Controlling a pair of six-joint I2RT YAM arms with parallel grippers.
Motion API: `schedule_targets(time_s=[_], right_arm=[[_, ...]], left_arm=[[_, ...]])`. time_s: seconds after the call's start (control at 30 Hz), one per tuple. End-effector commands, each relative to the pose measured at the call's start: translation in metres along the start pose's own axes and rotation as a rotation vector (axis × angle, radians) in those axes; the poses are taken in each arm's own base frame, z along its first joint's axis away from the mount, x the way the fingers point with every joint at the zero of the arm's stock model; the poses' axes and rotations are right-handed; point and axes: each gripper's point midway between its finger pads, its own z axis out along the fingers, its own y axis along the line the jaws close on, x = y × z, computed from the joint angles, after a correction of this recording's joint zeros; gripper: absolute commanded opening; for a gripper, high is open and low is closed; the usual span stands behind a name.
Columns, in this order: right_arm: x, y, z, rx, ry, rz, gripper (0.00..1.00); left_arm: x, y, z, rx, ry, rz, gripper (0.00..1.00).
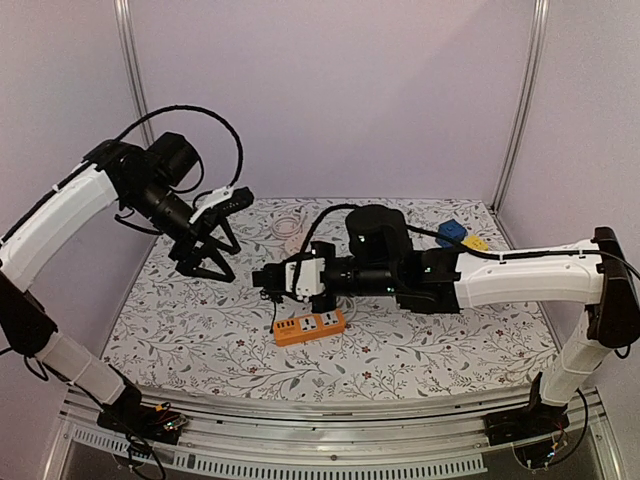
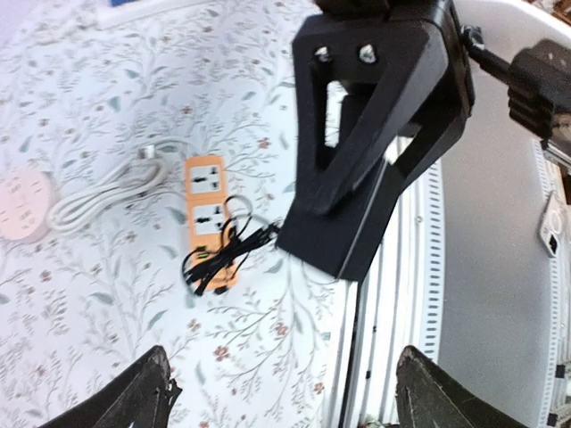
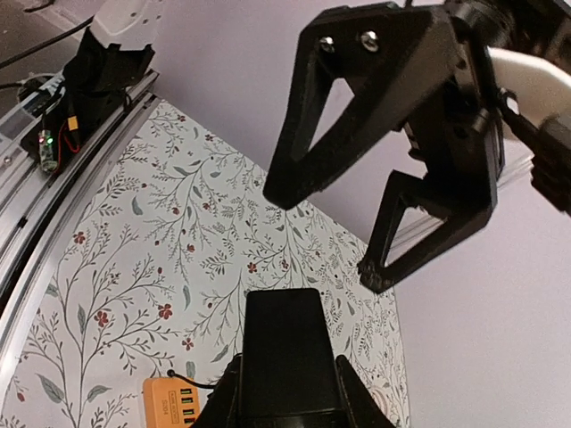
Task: Insert the plug
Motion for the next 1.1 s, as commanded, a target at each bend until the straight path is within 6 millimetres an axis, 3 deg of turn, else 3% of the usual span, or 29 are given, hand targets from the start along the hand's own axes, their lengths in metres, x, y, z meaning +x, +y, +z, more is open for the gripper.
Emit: schedule_targets(time_s=[0.0,0.13,0.2,0.27,0.4,0.47,0.67,0.87,1.07], right_arm=[[-0.013,-0.050,-0.017,0.244,-0.063,0.299,0.00],[-0.032,-0.061,-0.025,0.281,-0.192,0.404,0.00],[-0.044,-0.064,-0.032,0.288,-0.270,0.430,0.00],[-0.054,-0.064,-0.041,0.292,-0.353,0.457,0.00],[-0.071,-0.062,-0.057,0.269,-0.463,0.474,0.00],[-0.078,-0.058,-0.061,0.238,-0.501,0.473,0.00],[-0.095,-0.052,-0.073,0.206,-0.616,0.431,0.00],[-0.098,-0.052,-0.072,0.201,-0.626,0.420,0.00],[-0.096,-0.051,-0.069,0.201,-0.618,0.404,0.00]], left_arm=[[0.016,0.008,-0.045,-0.160,0.009,0.046,0.86],[0.015,-0.016,-0.064,-0.251,-0.057,0.274,0.88],[0.001,-0.032,-0.074,-0.331,-0.180,0.385,0.96],[-0.026,-0.035,-0.082,-0.440,-0.326,0.451,1.00],[-0.052,-0.054,-0.070,-0.482,-0.470,0.546,0.99],[-0.062,-0.057,-0.063,-0.456,-0.493,0.504,0.99],[-0.090,-0.056,-0.056,-0.366,-0.543,0.368,0.86],[-0.087,-0.058,-0.042,-0.313,-0.517,0.366,0.70],[-0.096,-0.073,-0.044,-0.278,-0.535,0.427,0.69]])
